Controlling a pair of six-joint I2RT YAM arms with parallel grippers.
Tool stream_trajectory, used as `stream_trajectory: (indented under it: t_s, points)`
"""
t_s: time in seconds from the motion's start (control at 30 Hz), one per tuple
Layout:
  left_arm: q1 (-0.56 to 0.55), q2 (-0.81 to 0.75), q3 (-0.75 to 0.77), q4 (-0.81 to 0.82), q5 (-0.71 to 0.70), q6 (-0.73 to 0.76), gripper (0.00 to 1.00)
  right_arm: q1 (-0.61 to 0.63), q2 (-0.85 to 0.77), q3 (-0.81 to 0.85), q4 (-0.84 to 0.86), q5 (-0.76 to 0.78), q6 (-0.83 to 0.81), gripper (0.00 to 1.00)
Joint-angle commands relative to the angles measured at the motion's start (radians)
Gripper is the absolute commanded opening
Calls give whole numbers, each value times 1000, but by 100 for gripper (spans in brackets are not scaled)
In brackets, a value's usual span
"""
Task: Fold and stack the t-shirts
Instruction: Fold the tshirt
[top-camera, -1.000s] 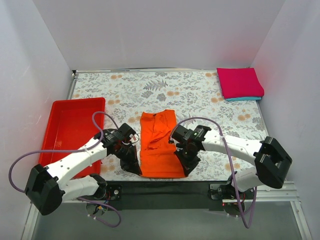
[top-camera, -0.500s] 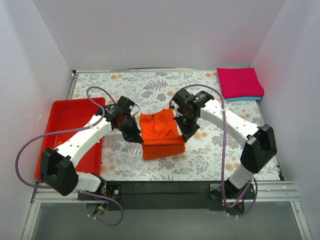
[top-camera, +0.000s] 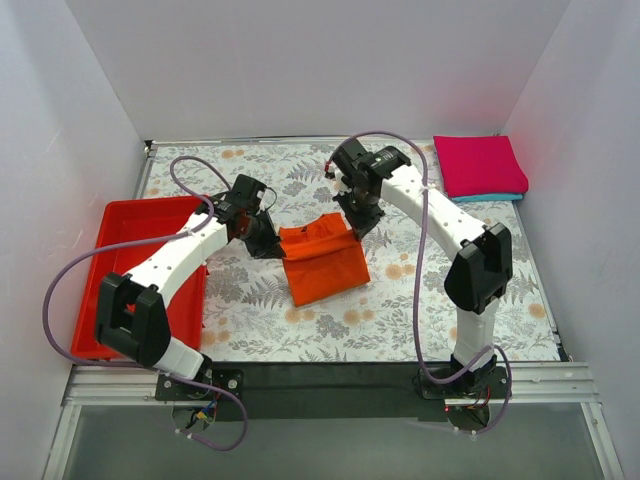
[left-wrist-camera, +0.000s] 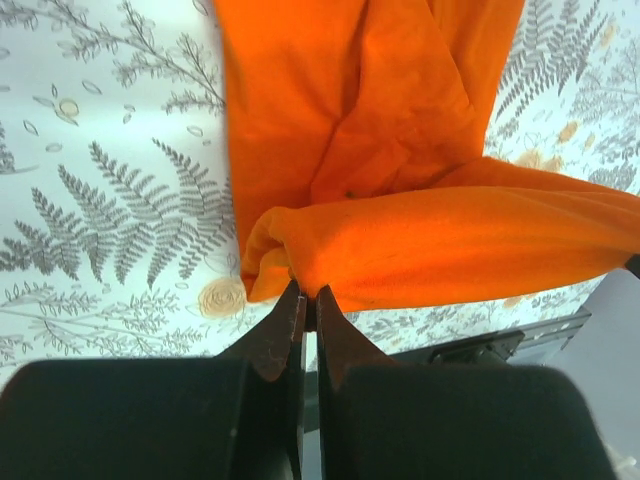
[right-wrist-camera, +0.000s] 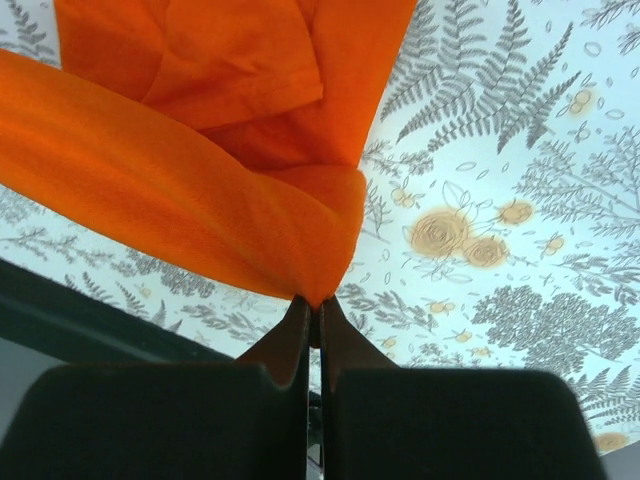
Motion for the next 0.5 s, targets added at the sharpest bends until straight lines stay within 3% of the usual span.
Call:
stream_trajectory:
  t_s: [0.0,0.47]
  points:
    - [24,21,18,72,-32,19,0,-10,54,68,-15,64,-33,1]
    - [55,64,37,169,-70,11,0,-34,143,180,94,130,-39,1]
